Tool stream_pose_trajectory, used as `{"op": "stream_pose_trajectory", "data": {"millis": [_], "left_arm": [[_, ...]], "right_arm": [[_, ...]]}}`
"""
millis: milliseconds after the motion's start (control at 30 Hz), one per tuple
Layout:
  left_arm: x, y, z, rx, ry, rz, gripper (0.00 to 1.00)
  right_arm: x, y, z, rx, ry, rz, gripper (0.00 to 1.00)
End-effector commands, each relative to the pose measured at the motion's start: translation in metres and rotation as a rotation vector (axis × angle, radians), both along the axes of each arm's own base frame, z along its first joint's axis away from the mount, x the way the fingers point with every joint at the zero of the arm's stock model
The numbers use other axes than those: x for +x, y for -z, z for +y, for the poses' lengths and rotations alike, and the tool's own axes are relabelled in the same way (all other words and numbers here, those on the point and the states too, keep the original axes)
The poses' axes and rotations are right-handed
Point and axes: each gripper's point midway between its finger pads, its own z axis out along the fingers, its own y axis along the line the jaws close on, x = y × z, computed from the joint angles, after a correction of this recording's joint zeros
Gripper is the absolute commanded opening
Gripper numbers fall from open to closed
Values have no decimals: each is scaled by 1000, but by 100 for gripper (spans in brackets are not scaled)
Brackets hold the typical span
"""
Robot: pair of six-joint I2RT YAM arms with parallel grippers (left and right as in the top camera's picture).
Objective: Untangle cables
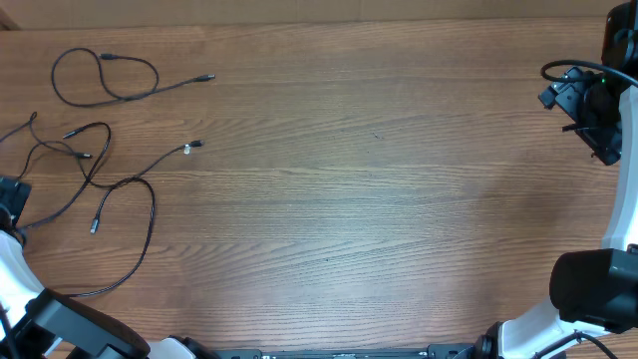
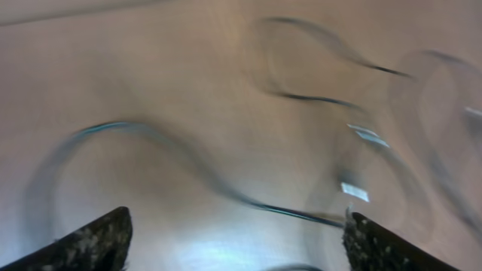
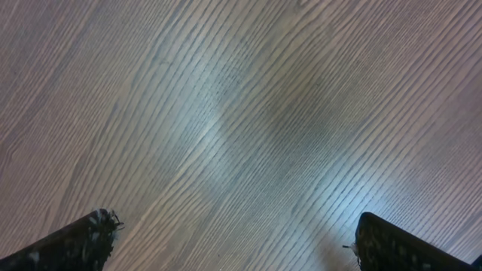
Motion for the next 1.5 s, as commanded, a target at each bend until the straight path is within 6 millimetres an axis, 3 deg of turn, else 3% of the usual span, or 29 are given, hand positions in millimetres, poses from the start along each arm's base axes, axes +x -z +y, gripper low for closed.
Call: {"op": "stream_pose_trajectory", "data": {"millis": [0, 167, 333, 500, 733, 833, 900, 1000, 1133, 1267, 1367, 1467], "left_arm": [[65, -25, -58, -43, 435, -216, 87], [101, -8, -96, 58, 636, -114, 86], [124, 55, -129, 127, 788, 125, 85], [130, 90, -121, 174, 763, 252, 89], [142, 85, -102, 329, 801, 286, 89], [149, 83, -108, 370, 884, 269, 89], [150, 90, -111, 361, 913, 267, 95], [153, 109, -119, 308, 948, 244, 94], [150, 134, -117, 273, 945, 282, 80], [149, 137, -106, 291, 916, 296, 64], [151, 127, -98, 299, 879, 267, 36], [156, 108, -91, 309, 812, 212, 14]], "right_arm": [[-1, 1, 0, 0, -3, 2, 100], [-1, 1, 0, 0, -3, 2, 100], [-1, 1, 0, 0, -3, 2, 100], [-1, 0, 0, 0, -3, 1, 100], [-1, 1, 0, 0, -3, 2, 100], [-1, 0, 0, 0, -3, 2, 100], [0, 1, 0, 0, -3, 2, 100], [0, 0, 0, 0, -3, 1, 100], [0, 0, 0, 0, -3, 1, 100], [-1, 1, 0, 0, -3, 2, 100], [-1, 1, 0, 0, -3, 2, 100], [0, 0, 0, 0, -3, 1, 100]]}}
